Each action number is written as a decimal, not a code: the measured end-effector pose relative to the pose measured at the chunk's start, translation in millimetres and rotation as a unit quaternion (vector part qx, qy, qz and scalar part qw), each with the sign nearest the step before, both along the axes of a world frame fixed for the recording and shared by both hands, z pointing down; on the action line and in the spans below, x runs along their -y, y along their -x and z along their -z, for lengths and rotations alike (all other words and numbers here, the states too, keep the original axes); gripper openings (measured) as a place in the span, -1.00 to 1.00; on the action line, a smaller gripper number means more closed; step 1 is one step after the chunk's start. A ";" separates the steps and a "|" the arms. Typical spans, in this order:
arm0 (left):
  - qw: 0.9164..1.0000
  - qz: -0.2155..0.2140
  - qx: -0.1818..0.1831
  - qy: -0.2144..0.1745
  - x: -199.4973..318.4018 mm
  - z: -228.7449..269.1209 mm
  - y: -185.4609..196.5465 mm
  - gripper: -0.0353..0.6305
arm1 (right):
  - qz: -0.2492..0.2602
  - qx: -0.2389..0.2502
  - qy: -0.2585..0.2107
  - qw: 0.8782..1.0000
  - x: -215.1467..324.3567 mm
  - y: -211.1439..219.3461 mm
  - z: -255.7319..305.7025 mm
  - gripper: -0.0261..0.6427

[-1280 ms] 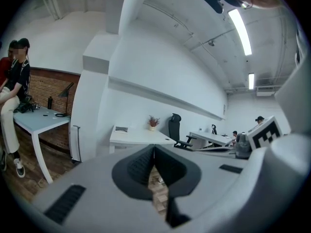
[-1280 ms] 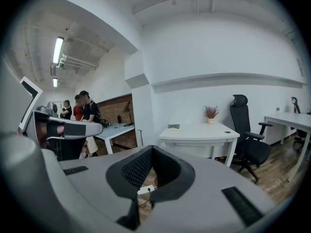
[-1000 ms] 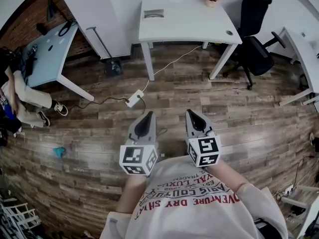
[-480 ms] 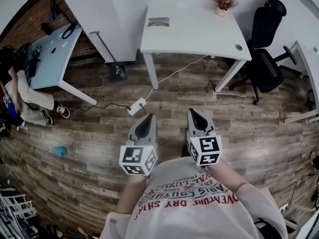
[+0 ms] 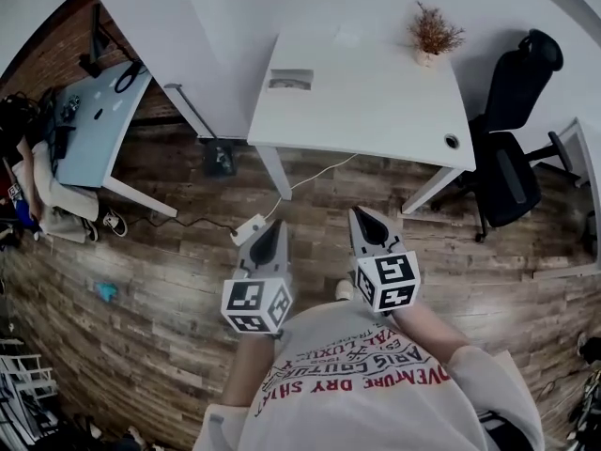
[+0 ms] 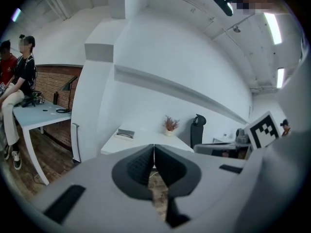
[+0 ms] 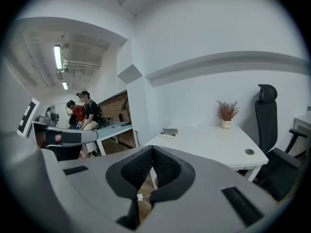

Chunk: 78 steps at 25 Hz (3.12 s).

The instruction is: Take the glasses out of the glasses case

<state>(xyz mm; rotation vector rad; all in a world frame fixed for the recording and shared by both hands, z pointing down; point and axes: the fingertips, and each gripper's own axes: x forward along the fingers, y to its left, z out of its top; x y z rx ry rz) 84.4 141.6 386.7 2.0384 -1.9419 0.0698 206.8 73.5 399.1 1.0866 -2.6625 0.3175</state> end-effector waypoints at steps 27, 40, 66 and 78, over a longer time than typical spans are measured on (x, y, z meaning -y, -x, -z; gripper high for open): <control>0.999 -0.041 -0.006 0.032 256.3 -20.7 108.4 -0.87 | -0.047 -0.012 0.071 0.996 243.4 72.2 -39.3 -0.89; 0.992 -0.114 -0.012 0.060 381.7 -39.3 230.4 -0.87 | -0.086 -0.028 0.116 0.989 364.4 196.4 -58.2 -0.89; 0.980 -0.074 -0.063 0.173 460.8 -125.4 261.5 -0.87 | 0.219 -0.268 0.154 0.925 456.8 308.6 -168.0 -0.88; 0.976 -0.057 -0.076 0.197 458.8 -145.8 262.2 -0.87 | 0.295 -0.347 0.138 0.880 453.5 315.2 -205.5 -0.66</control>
